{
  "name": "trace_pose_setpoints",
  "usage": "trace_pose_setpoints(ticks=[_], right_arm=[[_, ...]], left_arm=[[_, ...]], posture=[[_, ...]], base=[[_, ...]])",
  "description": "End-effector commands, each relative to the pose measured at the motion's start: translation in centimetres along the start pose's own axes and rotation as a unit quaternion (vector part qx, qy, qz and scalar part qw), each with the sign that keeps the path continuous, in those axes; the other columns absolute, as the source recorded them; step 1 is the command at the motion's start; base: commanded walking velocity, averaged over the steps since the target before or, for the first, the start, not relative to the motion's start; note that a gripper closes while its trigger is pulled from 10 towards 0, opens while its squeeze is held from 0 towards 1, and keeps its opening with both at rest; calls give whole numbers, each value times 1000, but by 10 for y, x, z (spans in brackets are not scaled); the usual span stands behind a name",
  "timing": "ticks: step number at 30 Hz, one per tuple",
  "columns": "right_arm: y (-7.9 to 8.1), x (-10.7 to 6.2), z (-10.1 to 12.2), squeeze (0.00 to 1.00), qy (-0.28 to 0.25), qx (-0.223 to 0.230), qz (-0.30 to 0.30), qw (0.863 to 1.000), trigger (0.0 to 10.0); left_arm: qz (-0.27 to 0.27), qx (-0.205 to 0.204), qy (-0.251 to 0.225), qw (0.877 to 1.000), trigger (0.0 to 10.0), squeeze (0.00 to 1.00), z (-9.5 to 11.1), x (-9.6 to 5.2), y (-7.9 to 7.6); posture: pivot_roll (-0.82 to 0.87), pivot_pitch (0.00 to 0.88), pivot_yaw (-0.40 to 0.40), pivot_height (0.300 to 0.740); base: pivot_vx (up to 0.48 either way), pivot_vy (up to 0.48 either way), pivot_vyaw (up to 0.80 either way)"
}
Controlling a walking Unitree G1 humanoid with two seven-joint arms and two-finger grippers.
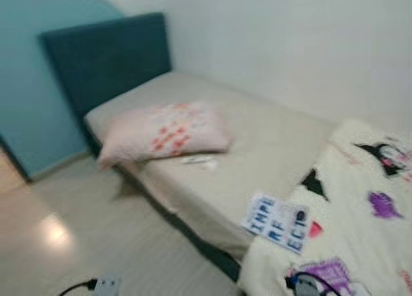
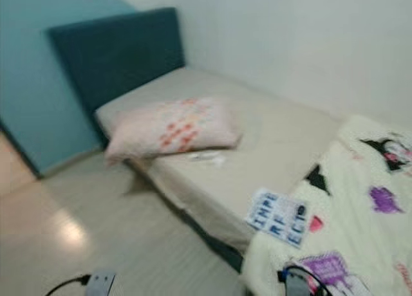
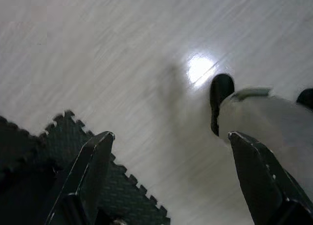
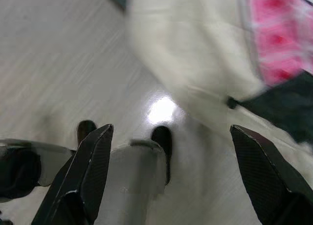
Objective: Clean up the room
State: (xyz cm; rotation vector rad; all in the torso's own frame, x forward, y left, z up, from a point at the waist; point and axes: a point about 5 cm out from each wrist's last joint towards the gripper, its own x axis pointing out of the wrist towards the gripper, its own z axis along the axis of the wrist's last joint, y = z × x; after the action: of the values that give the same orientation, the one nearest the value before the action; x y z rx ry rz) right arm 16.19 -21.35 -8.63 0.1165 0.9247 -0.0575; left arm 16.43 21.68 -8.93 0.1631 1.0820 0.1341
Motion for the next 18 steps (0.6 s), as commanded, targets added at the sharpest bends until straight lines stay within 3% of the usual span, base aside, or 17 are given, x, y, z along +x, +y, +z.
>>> trace_pose_setpoints(ticks=[1, 6, 11, 14, 18], right_arm=[[2, 1, 2, 0, -4, 9, 2, 1000, 10000], [2, 3, 15, 0, -24, -7, -3, 1000, 10000], [10, 8, 42, 0, -63, -36, 14, 997, 10000], [13, 9, 46, 0, -68, -48, 23, 996, 10000], [19, 10, 55, 0, -80, -83, 34, 993, 10000]], left_arm=[[1, 12, -16, 1000, 10000, 0, 9, 1, 4], [-2, 11, -23, 1000, 10000, 0, 9, 0, 10], [-2, 19, -25, 999, 10000, 0, 11, 0, 9], [-3, 18, -25, 1000, 10000, 0, 11, 0, 8], [-6, 16, -23, 1000, 10000, 0, 9, 0, 6]], posture=[[5, 0, -13, 740], [4, 0, -12, 740], [1, 0, -10, 740], [1, 0, -10, 740], [-1, 0, -14, 740]], base=[[0, 0, 706], [0, 0, 643], [449, 0, 0], [480, 0, 0], [411, 0, 763]])
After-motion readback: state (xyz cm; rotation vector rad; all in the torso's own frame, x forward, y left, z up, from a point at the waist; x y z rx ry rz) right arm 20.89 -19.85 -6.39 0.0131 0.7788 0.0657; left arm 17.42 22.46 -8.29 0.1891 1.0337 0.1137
